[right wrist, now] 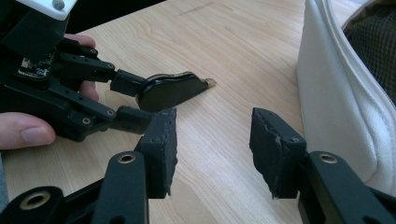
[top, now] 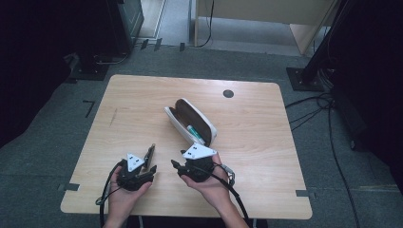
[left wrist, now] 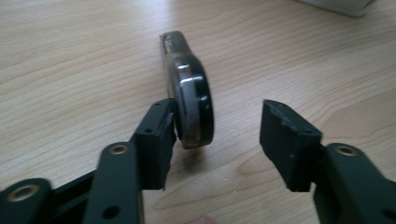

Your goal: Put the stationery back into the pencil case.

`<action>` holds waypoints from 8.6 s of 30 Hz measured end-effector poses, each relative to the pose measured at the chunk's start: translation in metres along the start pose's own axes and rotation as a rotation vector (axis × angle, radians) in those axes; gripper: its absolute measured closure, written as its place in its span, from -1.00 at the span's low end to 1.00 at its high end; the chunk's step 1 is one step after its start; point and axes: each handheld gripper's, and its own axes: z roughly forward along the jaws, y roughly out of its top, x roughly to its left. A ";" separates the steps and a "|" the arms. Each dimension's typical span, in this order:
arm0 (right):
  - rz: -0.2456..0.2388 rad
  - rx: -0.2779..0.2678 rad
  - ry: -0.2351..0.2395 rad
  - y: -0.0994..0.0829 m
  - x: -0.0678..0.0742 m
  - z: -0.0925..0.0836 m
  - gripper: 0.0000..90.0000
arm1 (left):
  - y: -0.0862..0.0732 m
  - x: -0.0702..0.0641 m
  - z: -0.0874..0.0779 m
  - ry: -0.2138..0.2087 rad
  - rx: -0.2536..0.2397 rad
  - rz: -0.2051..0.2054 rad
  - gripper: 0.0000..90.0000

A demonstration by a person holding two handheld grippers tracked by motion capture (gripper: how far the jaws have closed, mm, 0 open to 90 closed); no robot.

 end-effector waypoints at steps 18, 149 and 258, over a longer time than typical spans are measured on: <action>0.012 0.017 -0.003 -0.012 -0.006 0.003 0.14 | -0.005 0.002 0.001 -0.102 0.015 0.069 0.66; -0.004 -0.005 0.047 0.015 -0.031 -0.024 0.74 | -0.027 0.058 -0.001 0.037 0.044 -0.005 -0.97; 0.143 -0.006 -0.119 0.065 -0.102 0.011 0.80 | -0.027 0.058 0.000 0.034 0.045 0.000 -0.98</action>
